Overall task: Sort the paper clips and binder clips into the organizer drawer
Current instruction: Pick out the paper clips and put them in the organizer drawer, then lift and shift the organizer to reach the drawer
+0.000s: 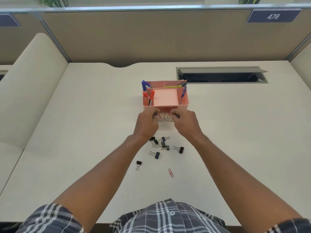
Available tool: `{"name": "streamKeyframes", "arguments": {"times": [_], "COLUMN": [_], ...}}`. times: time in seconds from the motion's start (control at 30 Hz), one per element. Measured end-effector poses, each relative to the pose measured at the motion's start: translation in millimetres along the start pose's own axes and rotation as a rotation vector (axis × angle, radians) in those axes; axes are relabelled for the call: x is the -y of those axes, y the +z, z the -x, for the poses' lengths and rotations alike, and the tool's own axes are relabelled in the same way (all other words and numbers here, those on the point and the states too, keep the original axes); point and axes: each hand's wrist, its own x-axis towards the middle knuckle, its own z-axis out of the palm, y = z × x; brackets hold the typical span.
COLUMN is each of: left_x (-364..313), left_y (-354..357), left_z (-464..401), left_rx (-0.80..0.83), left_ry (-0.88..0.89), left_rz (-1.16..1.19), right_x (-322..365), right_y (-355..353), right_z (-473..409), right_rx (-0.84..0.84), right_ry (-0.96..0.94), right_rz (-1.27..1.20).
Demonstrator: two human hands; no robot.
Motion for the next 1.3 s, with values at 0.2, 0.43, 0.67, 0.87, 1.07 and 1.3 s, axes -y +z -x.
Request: {"name": "streamKeyframes", "arguments": {"times": [0.2,0.43,0.67,0.87,1.07,1.3], "left_x": [42.8,80.3,96.3,98.4,95.6,87.8], "left_y": [7.4,12.4,8.5,17.9,26.2,29.8], "left_z": [56.3,110.2,116.7,117.5,111.8,99.6], "left_rx": [-0.036,0.026,0.106,0.109,0.12,0.133], "left_ry": [-0.041,0.035,0.02,0.001,-0.023,-0.083], "left_rz": [-0.049,-0.29,-0.38,-0.395,-0.368,-0.28], "right_x": [-22.5,-31.3,-38.4,-35.5,-4.5,9.2], "right_y": [14.1,49.8,63.0,48.1,17.2,9.0], "right_z": [64.1,124.6,132.2,97.2,28.1,-17.8], "right_rx": [0.457,0.596,0.499,0.364,0.048,-0.021], "right_ry": [0.141,0.055,0.0,0.022,-0.063,-0.011], "right_rz": [0.318,0.633,0.594,0.443,0.184,0.054]}}
